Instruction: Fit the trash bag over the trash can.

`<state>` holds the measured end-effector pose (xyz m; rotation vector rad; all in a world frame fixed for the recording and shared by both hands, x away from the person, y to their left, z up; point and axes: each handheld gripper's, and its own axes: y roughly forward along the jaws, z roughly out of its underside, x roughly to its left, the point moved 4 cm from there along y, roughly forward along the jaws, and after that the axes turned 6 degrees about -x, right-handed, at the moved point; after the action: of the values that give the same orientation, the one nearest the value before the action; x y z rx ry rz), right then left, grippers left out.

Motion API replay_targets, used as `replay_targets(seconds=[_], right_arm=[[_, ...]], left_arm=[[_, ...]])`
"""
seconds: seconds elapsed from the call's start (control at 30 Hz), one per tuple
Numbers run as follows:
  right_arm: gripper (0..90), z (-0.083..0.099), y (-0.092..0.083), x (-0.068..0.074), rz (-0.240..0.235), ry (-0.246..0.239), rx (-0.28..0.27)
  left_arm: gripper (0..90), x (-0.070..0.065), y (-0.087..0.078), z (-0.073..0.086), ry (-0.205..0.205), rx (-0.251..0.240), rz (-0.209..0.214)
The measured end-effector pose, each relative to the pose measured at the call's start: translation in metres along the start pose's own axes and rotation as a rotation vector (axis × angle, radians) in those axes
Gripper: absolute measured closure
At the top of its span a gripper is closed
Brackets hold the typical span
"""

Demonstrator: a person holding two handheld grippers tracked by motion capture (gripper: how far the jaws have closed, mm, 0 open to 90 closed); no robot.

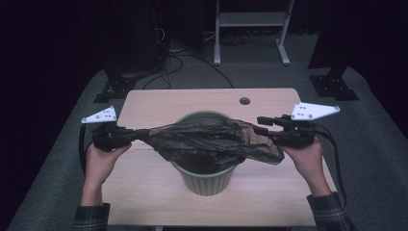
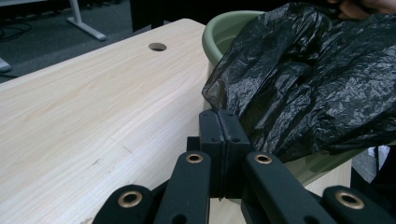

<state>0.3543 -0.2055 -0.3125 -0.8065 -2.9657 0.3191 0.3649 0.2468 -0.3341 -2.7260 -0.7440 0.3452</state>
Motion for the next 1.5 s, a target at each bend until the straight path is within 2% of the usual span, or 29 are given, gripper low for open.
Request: replay_targets(seconds=[0.03,0.07,0.1,0.13,0.23,0.27,0.33,0.37,0.4,0.43,0.53,0.63,0.67,0.7,0.73,0.77,0.8,0.83,0.87,0.9,0.97,1.07,1.1,1.13,1.2,1.23,1.37,1.43,1.5], right_arm=[[60.4,0.000,0.000,0.000,0.000,0.000,0.000],[58.7,0.001,0.011,-0.012,0.008,0.018,0.029],[58.7,0.001,0.011,-0.012,0.008,0.018,0.029],[57.6,0.006,0.021,-0.020,-0.001,0.049,0.066],[58.0,0.011,0.029,-0.025,-0.002,0.064,0.086],[71.3,0.014,0.035,-0.027,-0.030,0.077,0.099],[81.7,0.017,0.040,-0.027,-0.041,0.068,0.113],[81.7,0.017,0.040,-0.027,-0.041,0.068,0.113],[88.2,0.018,0.044,-0.029,-0.031,0.062,0.121],[88.2,0.018,0.044,-0.029,-0.031,0.062,0.121],[89.8,0.020,0.048,-0.040,0.047,0.064,0.103],[89.8,0.021,0.049,-0.044,0.078,0.065,0.092],[89.8,0.021,0.051,-0.048,0.110,0.061,0.083],[89.8,0.021,0.051,-0.048,0.110,0.061,0.083],[89.8,0.024,0.054,-0.051,0.126,0.068,0.095],[89.8,0.024,0.054,-0.051,0.126,0.068,0.095],[89.8,0.030,0.058,-0.054,0.145,0.074,0.122],[89.8,0.030,0.058,-0.054,0.145,0.074,0.122],[89.8,0.039,0.061,-0.055,0.149,0.088,0.143],[89.8,0.043,0.063,-0.055,0.143,0.096,0.155],[89.8,0.048,0.064,-0.055,0.143,0.101,0.166],[89.9,0.057,0.067,-0.049,0.109,0.110,0.168],[89.9,0.060,0.069,-0.043,0.086,0.112,0.170],[89.9,0.060,0.069,-0.043,0.086,0.112,0.170],[89.9,0.061,0.075,-0.038,0.082,0.106,0.178],[89.9,0.060,0.077,-0.039,0.086,0.107,0.179],[89.9,0.053,0.082,-0.041,0.092,0.106,0.170],[89.9,0.050,0.085,-0.044,0.097,0.107,0.172],[89.9,0.052,0.087,-0.045,0.095,0.108,0.177]], left_arm=[[89.9,0.000,0.000,-0.001,0.001,-0.001,0.002],[89.9,0.000,0.001,-0.002,0.002,-0.005,0.003],[89.9,0.000,0.001,-0.002,0.005,-0.008,0.006],[89.8,0.000,0.002,-0.003,0.007,-0.009,0.007],[89.8,0.000,0.004,-0.004,0.009,-0.009,0.005],[89.8,0.001,0.005,-0.005,0.007,-0.011,0.005],[89.8,0.002,0.008,-0.007,0.012,-0.014,0.005],[89.8,0.002,0.008,-0.007,0.012,-0.014,0.005],[89.9,0.003,0.011,-0.008,0.012,-0.014,0.001],[89.9,0.005,0.014,-0.009,0.014,-0.017,-0.003],[89.9,0.010,0.030,-0.015,0.017,-0.012,-0.015],[89.9,0.013,0.038,-0.019,0.024,-0.008,-0.024],[89.9,0.016,0.046,-0.021,0.020,0.005,-0.028],[89.9,0.016,0.046,-0.021,0.020,0.005,-0.028],[89.9,0.019,0.054,-0.019,0.023,0.036,-0.047],[89.9,0.019,0.054,-0.019,0.023,0.036,-0.047],[89.9,0.023,0.061,-0.013,0.015,0.079,-0.071],[89.9,0.023,0.061,-0.013,0.015,0.079,-0.071],[89.9,0.025,0.063,-0.010,0.012,0.098,-0.084],[90.0,0.028,0.065,-0.002,-0.009,0.121,-0.079],[89.9,0.029,0.066,0.002,-0.017,0.123,-0.070],[90.0,0.027,0.061,0.010,-0.037,0.111,-0.039],[90.0,0.026,0.060,0.011,-0.043,0.107,-0.035],[90.0,0.026,0.059,0.012,-0.043,0.107,-0.035],[90.0,0.028,0.057,0.013,-0.042,0.110,-0.061],[89.9,0.031,0.056,0.013,-0.043,0.127,-0.088],[90.0,0.036,0.053,0.017,-0.050,0.159,-0.114],[90.0,0.040,0.046,0.026,-0.058,0.187,-0.146],[90.0,0.042,0.043,0.031,-0.066,0.191,-0.154]])
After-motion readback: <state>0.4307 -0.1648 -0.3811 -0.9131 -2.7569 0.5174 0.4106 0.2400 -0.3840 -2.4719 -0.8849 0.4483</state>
